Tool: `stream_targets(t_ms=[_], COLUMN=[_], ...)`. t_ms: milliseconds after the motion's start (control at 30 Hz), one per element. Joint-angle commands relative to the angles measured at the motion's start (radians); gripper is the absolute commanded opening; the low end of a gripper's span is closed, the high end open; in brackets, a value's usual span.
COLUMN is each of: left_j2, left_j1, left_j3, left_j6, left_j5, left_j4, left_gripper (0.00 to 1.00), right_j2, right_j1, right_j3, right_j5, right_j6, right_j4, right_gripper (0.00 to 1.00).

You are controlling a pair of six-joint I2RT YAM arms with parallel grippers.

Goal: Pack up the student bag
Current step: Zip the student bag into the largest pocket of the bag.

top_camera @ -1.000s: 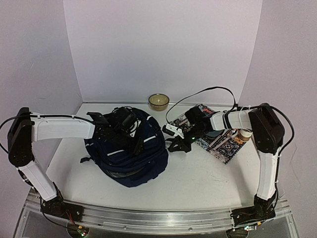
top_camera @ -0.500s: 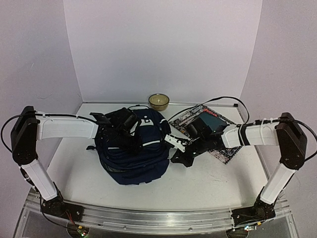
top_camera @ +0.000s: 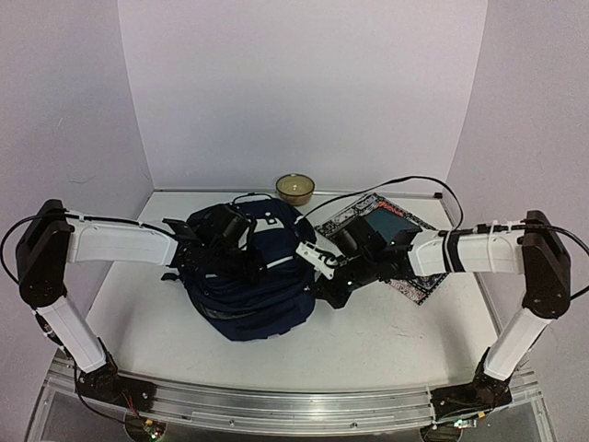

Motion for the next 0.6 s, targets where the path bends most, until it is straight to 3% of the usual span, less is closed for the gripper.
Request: stream_targets(t_ms=[0, 167, 367, 467, 567], left_j2=[0.081, 0.102, 0.092, 0.031, -0.038], left_j1=[0.018, 0.01, -0.009, -0.009, -0.008], left_j3=[-0.099, -0.148, -0.131, -0.139, -0.136], left_j6=[-0.131, -0.225, -0.249, -0.24, -0.217], left_j5=[0.079, 0.139, 0.109, 0.056, -0.027], left_j4=[0.037, 0.197, 0.235, 0.232, 0.187], left_gripper=[0.33, 0.3, 0.3, 0.34, 0.46], right_j2=[0.012, 0.065, 0.15, 0.153, 0.122], right_j1=[0.118, 0.214, 0.276, 0.282, 0.282], right_j3=[0.053, 0.118, 0.21, 0.22, 0.196], right_j5=[-0.014, 0.004, 0.025, 0.036, 0.083], right_j6=[0.103, 0.201, 0.309, 0.357, 0.397], right_j4=[-0.029, -0.024, 0.026, 0.052, 0.073], right_gripper=[0.0, 0.0, 0.0, 0.0, 0.04])
